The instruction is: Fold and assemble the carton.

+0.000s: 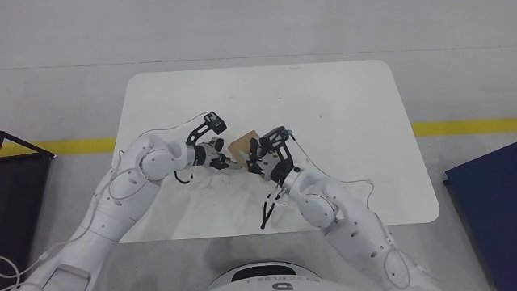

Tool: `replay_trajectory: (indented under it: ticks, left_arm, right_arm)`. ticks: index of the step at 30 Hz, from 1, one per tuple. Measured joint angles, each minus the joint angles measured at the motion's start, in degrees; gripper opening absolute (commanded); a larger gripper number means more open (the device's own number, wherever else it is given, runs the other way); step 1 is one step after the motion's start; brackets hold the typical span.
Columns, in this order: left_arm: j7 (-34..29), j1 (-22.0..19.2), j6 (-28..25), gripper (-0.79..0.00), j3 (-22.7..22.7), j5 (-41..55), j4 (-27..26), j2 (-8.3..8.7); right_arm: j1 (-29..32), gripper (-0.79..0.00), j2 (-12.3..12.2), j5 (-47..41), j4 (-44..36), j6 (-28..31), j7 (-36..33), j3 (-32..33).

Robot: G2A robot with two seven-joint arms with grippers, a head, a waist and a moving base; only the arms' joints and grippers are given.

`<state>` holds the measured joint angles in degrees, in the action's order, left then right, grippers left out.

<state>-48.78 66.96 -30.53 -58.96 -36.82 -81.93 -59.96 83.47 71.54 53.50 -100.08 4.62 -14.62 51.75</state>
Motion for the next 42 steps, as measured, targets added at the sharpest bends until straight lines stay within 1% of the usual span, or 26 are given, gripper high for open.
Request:
replay_trajectory:
  ticks: [7, 12, 16, 19, 21, 24, 29, 32, 35, 40, 42]
  left_arm:
    - [0.4, 1.2, -0.5, 0.0, -1.0, -0.2, -1.0, 0.53]
    - [0.8, 2.1, -0.9, 0.0, -2.1, -0.3, -1.4, 0.96]
    - [1.0, 2.6, -1.0, 0.0, -2.8, -0.2, -1.8, 1.27]
    - [1.2, 3.2, -1.0, 0.0, -3.5, -0.1, -2.0, 1.52]
    - [1.3, 3.5, -1.0, 0.0, -4.2, 0.1, -2.1, 1.73]
    - [1.5, 4.4, -0.9, 0.0, -5.6, 0.7, -2.2, 2.14]
    - [2.2, 6.4, -1.0, 0.0, -8.8, 1.2, -3.1, 3.02]
    - [4.6, 7.8, -1.9, 0.0, -10.9, 3.9, -4.2, 3.35]
    - [6.4, 8.8, -2.3, 0.0, -12.2, 5.6, -5.2, 3.55]
    - [7.5, 8.5, -1.4, 0.0, -11.0, 4.7, -6.0, 3.37]
    - [7.6, 7.7, -1.2, 0.0, -9.9, 3.9, -5.7, 3.18]
  right_arm:
    - [-0.2, -0.406, 0.2, 11.1, -1.7, -5.5, -2.1, -2.6]
    - [-1.1, -0.372, 0.5, 17.6, -1.5, -7.3, -4.9, -4.8]
    - [-1.9, -0.385, 0.8, 22.1, -1.6, -8.0, -6.9, -6.1]
    - [-2.3, -0.394, 0.9, 27.3, -2.0, -9.5, -8.3, -7.2]
    - [-2.5, -0.406, 1.0, 31.2, -2.0, -10.6, -9.7, -8.0]
    - [-2.8, -0.406, 1.3, 34.4, -1.8, -11.7, -11.1, -8.8]
    - [-2.9, -0.4, 1.7, 35.7, -1.6, -12.2, -11.6, -9.1]
    - [-2.6, -0.397, 1.9, 34.3, -1.8, -12.1, -10.8, -8.7]
    - [-2.2, -0.4, 2.1, 32.2, -1.9, -11.9, -9.8, -7.8]
    - [-1.2, -0.394, 2.2, 28.6, -2.3, -11.2, -7.6, -6.4]
    - [-0.6, -0.363, 2.2, 26.4, -2.7, -10.6, -6.4, -5.6]
